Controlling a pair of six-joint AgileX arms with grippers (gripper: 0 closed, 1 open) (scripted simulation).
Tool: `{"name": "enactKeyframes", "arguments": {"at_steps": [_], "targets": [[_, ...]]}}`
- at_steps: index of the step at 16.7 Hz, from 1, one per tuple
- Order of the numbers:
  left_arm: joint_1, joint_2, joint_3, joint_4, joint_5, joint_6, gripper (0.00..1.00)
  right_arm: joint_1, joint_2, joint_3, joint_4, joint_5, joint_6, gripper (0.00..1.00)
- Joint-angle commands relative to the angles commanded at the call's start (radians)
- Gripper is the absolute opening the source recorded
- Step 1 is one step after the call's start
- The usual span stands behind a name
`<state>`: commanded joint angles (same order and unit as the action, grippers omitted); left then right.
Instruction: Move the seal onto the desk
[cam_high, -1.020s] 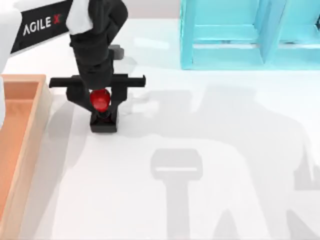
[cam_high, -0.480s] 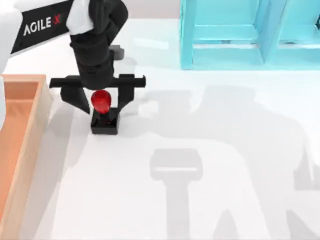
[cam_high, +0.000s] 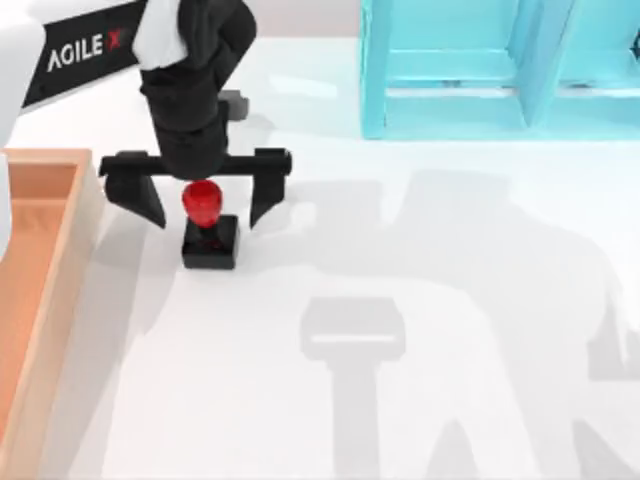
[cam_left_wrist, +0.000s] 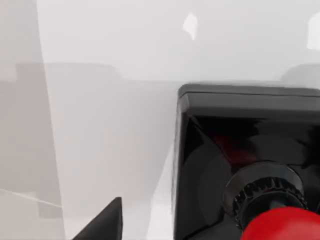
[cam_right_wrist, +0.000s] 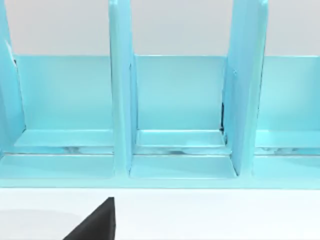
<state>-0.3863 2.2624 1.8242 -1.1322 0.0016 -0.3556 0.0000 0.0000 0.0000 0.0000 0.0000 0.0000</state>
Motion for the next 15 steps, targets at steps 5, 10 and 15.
{"name": "enactKeyframes", "arguments": {"at_steps": [5, 10, 15], "targets": [[0.002, 0.007, 0.034, -0.027, 0.0, -0.001, 1.0, 0.0, 0.0, 0.0, 0.0, 0.0, 0.0, 1.0], [-0.004, 0.058, 0.25, -0.2, 0.0, -0.002, 1.0, 0.0, 0.0, 0.0, 0.0, 0.0, 0.0, 1.0], [-0.007, 0.12, 0.553, -0.447, 0.001, -0.004, 1.0, 0.0, 0.0, 0.0, 0.0, 0.0, 0.0, 1.0]]}}
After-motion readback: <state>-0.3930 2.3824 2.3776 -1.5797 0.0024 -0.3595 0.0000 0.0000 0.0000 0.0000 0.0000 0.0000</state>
